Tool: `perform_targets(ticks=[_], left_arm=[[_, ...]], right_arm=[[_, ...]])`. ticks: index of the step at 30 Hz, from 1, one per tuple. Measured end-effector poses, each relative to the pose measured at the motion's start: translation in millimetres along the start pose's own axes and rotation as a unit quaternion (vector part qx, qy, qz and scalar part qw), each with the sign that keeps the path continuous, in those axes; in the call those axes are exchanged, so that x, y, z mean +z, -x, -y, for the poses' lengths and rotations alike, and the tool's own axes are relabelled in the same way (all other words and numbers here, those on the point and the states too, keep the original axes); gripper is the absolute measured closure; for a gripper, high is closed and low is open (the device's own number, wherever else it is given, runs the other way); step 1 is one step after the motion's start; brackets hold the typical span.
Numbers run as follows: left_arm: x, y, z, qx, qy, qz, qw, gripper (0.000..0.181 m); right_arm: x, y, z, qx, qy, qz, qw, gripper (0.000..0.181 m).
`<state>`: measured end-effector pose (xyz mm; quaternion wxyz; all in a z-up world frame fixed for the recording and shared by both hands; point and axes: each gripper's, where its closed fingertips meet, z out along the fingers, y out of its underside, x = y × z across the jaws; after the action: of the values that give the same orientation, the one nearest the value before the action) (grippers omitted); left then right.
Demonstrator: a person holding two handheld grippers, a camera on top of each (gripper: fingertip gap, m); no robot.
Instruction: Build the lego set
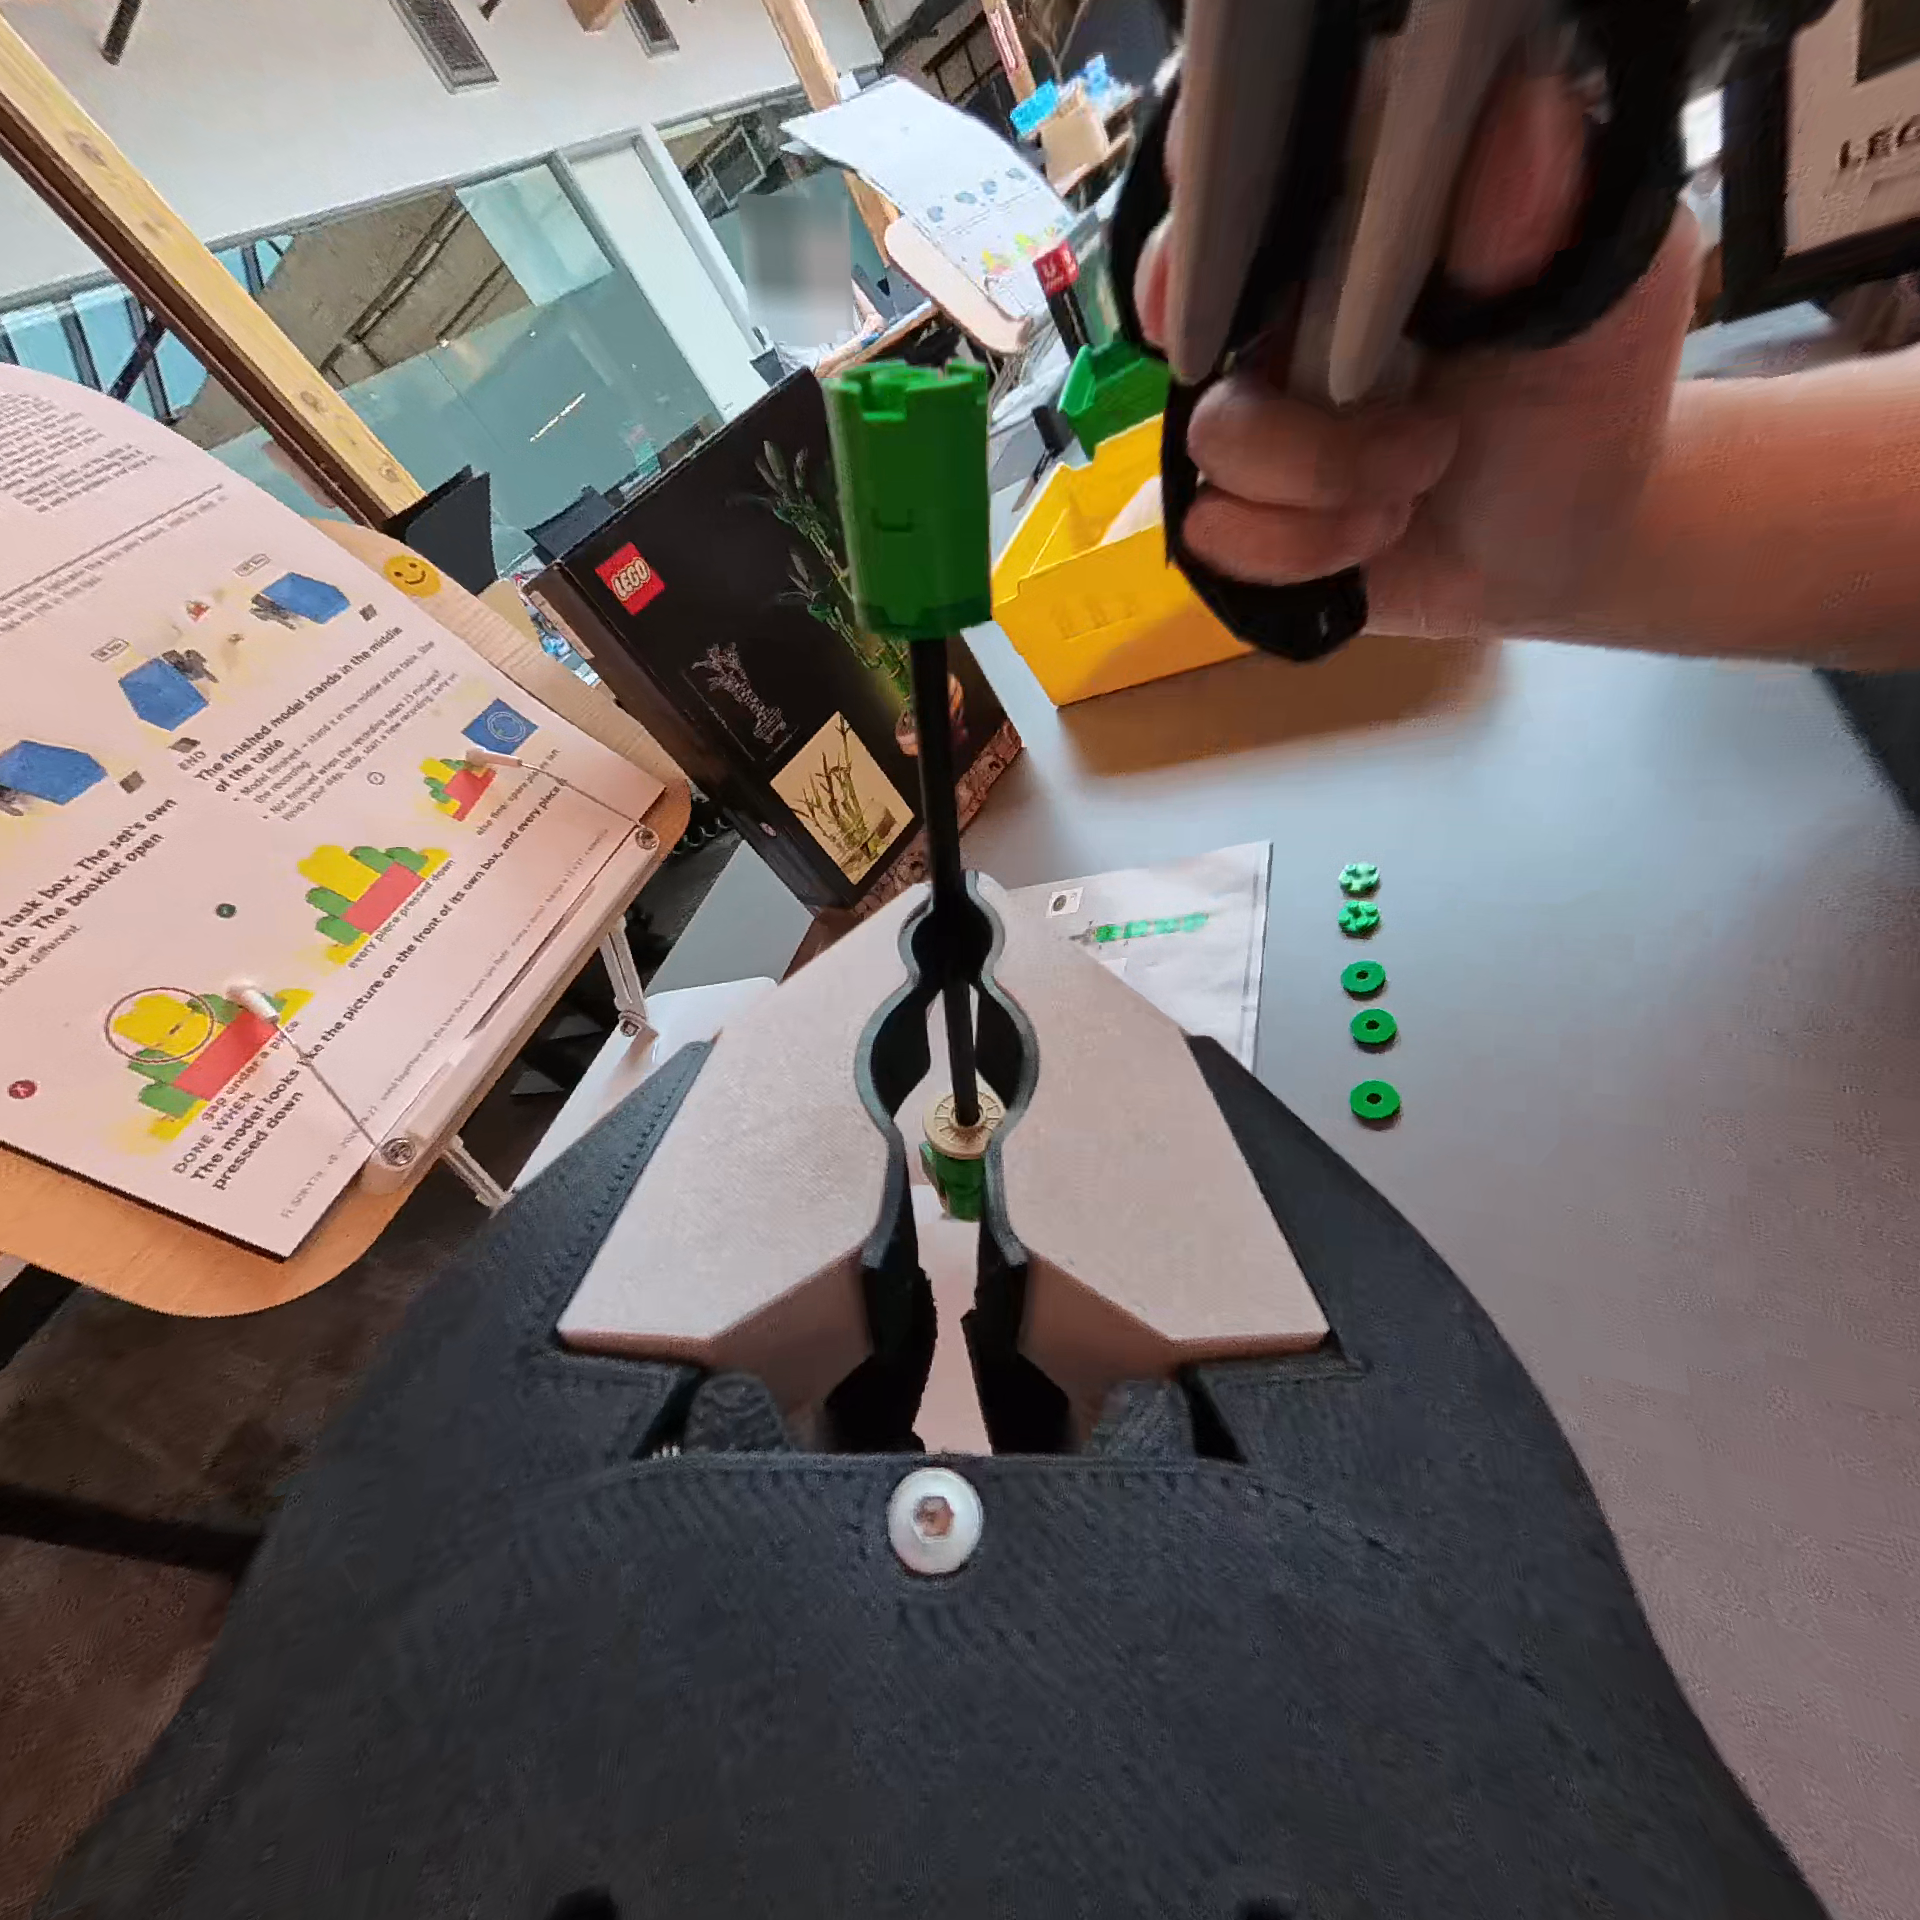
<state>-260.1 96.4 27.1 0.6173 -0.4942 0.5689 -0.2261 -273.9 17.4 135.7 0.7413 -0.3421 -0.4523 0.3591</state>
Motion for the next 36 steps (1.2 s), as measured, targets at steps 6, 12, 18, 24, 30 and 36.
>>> perform_targets(ticks=[6, 12, 18, 24, 30, 36], left_arm=[[3, -3, 2, 0.035, 0.006, 0.016, 0.999, 0.181], [1, -5, 10, 0.045, -0.005, 0.019, 0.999, 0.181], [-1, -8, 21, 0.068, -0.017, 0.026, 0.997, 0.181], [-5, -20, 48, 0.119, -0.042, 0.034, 0.991, 0.181], [-10, -24, 60, 0.132, -0.055, 0.038, 0.989, 0.181], [-7, -27, 58, 0.127, -0.047, 0.028, 0.99, 0.181]], right_arm=[[4, 4, -12, -0.011, 0.016, -0.001, 1.0, 0.181], [5, 10, -6, -0.046, 0.014, 0.003, 0.999, 0.181], [-3, 8, 31, -0.033, -0.055, 0.003, 0.998, 0.181], [-7, 12, 31, -0.064, -0.045, 0.023, 0.997, 0.155], [0, 30, 21, -0.097, -0.006, 0.064, 0.993, 0.153], [5, 23, 9, -0.054, 0.024, 0.056, 0.997, 0.152]])
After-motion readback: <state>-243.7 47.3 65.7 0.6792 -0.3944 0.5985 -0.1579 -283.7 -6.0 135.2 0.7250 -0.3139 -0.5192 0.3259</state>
